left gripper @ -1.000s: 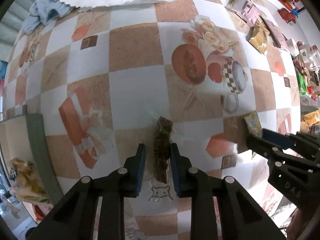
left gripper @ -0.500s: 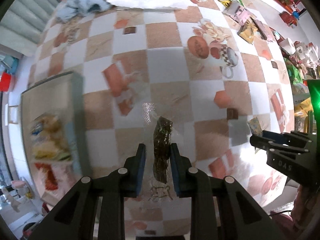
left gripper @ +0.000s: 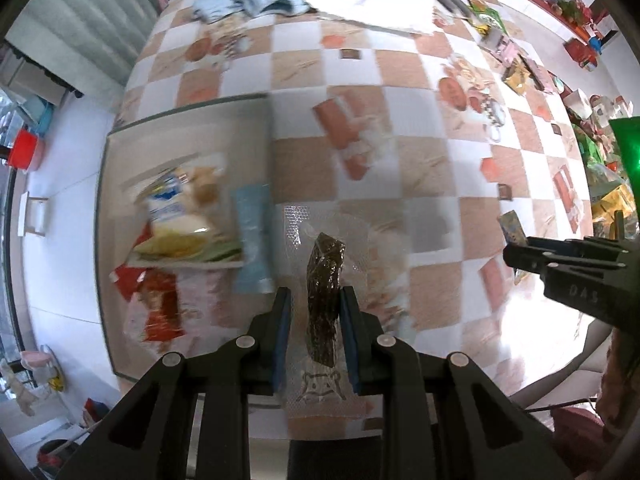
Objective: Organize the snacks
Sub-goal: 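Carry the jerky stick and floral candy over the beige tray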
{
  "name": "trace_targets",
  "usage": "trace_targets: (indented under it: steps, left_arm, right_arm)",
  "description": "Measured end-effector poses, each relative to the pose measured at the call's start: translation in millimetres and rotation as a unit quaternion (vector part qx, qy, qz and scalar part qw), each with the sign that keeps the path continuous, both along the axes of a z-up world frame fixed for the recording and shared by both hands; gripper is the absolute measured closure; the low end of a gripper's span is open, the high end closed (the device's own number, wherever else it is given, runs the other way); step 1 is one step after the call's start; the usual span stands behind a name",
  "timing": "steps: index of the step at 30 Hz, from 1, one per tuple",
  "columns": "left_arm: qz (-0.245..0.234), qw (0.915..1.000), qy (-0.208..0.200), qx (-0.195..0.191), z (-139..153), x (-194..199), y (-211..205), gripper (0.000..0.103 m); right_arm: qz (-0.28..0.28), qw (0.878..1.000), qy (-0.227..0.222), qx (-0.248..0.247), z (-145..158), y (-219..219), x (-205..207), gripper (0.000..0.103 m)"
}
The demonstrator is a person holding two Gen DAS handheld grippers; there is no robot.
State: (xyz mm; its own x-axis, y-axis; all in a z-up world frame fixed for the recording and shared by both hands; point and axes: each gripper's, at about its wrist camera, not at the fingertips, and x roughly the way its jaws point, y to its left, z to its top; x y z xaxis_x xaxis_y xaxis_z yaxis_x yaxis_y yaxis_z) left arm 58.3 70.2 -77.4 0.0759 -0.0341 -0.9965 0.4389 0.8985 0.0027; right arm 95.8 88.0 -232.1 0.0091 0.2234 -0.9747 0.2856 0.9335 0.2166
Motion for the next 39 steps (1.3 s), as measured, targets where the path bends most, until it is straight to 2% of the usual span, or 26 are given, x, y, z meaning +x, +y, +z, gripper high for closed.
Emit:
trace_targets:
  steps: [5,10,17,27,39]
  left_arm:
    - [-0.002,1.0000,-0.005,-0.007,4,10,47,0.077]
    - [0.019,0.9997,-0.012,-0.014,6,21,91,0.077]
    - [0.063,0.9973,-0.018,-0.033,5,29,145,0.077]
    - [0.079,0.9957,-0.021,-0.044,-1,37,164,0.077]
    - [0.090,0.9949,-0.014,-0.045,-9,40,177,0.077]
  right_arm:
    - [-0.011,1.000,-0.003,0.001,10,37,7,0.072]
    - [-0.001,1.000,-0.009,0.000,16,81,24,0.072]
    - [0.050,0.998,-0.021,-0.017,30,136,46,0.072]
    - [0.112,0.993,-0.029,-0.038,40,185,76,0.072]
    - [0.147,0.988,-0.022,-0.046,39,208,88,0.072]
